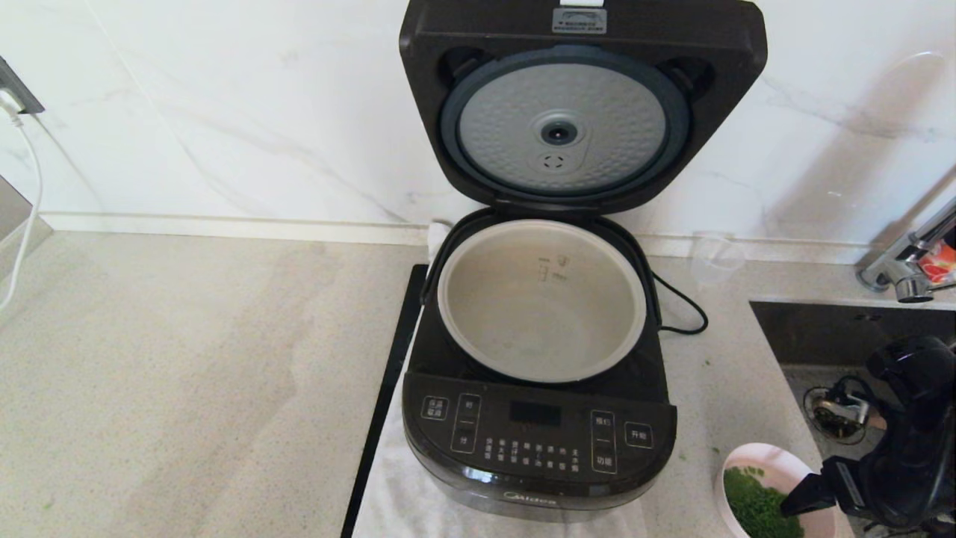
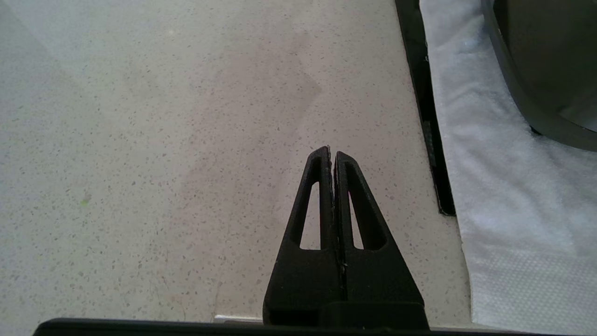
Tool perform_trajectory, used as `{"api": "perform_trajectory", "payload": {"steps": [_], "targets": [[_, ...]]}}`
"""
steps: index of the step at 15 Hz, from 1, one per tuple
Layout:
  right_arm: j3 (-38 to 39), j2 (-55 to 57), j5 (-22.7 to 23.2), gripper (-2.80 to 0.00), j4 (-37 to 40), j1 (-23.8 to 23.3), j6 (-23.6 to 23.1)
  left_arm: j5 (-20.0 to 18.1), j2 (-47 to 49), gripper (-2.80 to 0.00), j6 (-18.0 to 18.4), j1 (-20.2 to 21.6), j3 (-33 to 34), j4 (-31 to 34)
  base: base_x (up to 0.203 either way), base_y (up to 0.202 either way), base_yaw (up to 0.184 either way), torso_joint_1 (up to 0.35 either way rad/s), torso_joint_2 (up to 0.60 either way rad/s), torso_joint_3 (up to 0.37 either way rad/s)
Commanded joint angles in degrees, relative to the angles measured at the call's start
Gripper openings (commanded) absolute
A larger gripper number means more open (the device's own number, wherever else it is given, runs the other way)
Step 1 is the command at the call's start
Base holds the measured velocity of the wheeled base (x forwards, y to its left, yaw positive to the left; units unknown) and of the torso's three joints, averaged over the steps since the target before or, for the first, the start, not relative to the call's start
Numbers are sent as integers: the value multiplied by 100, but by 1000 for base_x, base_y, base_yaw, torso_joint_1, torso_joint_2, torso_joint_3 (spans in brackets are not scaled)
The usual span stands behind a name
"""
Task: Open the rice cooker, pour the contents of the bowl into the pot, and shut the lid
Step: Fill a bowl with water from the tap
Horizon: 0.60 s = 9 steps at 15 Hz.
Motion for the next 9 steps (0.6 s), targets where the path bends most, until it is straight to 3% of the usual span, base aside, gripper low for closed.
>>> {"api": "perform_trajectory", "payload": {"steps": [1,9], "targets": [[-91,233,-15,0,2,-65,-5,-2,-6,-280,3,0,9,-1,0,0,0,0,0,0],[-132,387,11,0,10,-54,-6,-2,2,-280,3,0,9,-1,0,0,0,0,0,0]]}}
